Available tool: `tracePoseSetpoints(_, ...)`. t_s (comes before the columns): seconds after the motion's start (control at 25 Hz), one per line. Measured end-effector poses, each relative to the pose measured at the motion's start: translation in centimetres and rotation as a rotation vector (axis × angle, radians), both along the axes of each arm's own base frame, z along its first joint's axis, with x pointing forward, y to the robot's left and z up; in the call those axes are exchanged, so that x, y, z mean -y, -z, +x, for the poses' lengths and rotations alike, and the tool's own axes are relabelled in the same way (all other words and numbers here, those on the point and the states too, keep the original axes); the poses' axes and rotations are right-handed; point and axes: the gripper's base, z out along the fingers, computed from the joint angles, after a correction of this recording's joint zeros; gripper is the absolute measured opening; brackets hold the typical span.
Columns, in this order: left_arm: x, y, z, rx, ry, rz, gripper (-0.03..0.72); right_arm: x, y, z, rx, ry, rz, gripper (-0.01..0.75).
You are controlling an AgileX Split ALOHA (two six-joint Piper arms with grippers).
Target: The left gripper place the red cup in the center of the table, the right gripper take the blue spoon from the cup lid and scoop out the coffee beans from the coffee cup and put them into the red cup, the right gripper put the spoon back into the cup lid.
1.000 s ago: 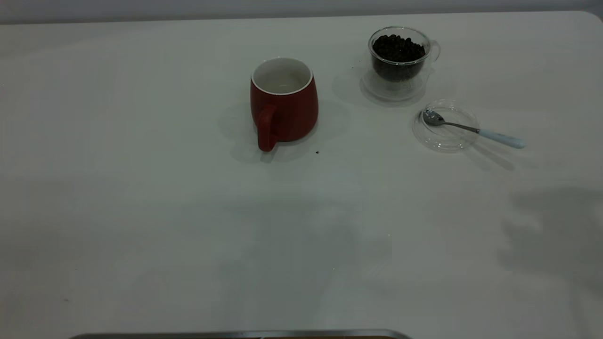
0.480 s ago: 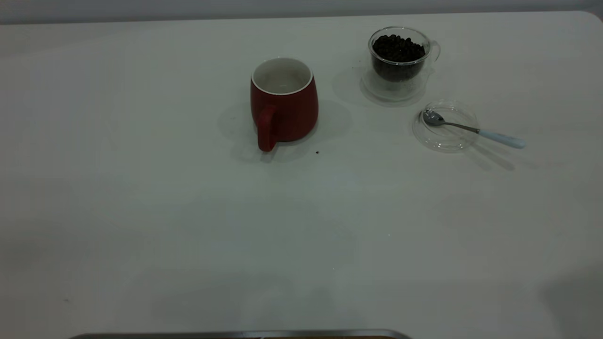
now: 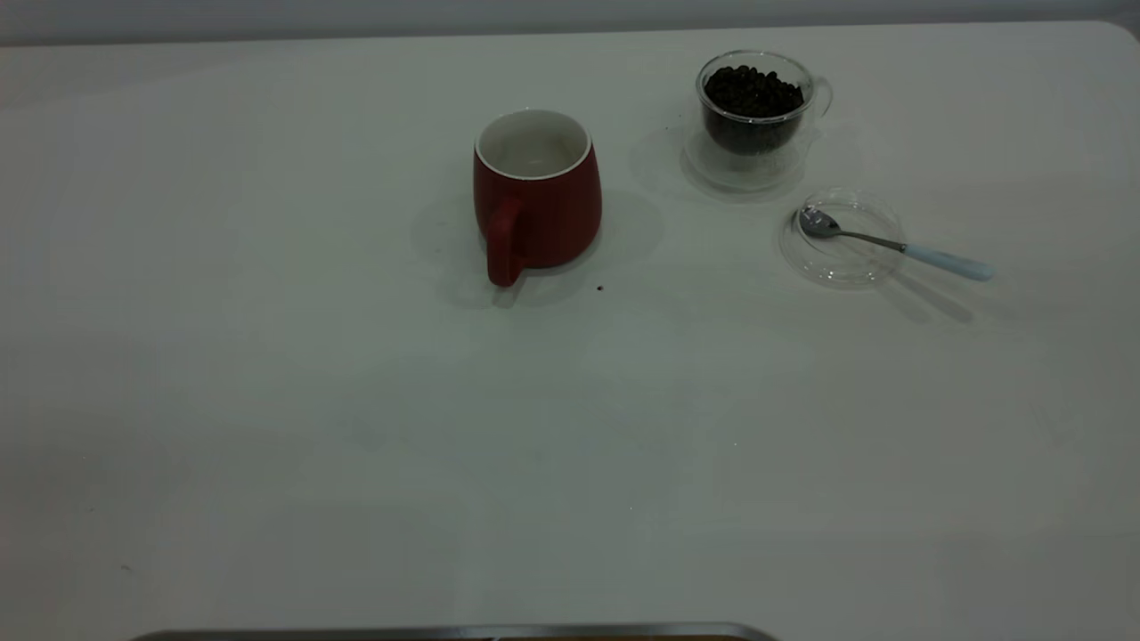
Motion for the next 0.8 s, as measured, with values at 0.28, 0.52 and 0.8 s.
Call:
tracePoseSetpoints(0.28, 0.0, 0.0, 0.0, 0.000, 0.000, 0.000, 0.577, -0.3, 4.4, -4.0, 0.152, -0.012, 0.034, 0.493)
tracePoseSetpoints(0.52, 0.0, 0.0, 0.0, 0.000, 0.000, 0.000, 0.577, -0.2, 9.0, -3.5, 0.130, -0.038, 0.050, 0.493)
tracePoseSetpoints(0.8, 0.0, 0.0, 0.0, 0.000, -0.001, -0.001, 0.577, 0.0, 9.6, -3.2, 0.113, -0.105, 0.043, 0.493)
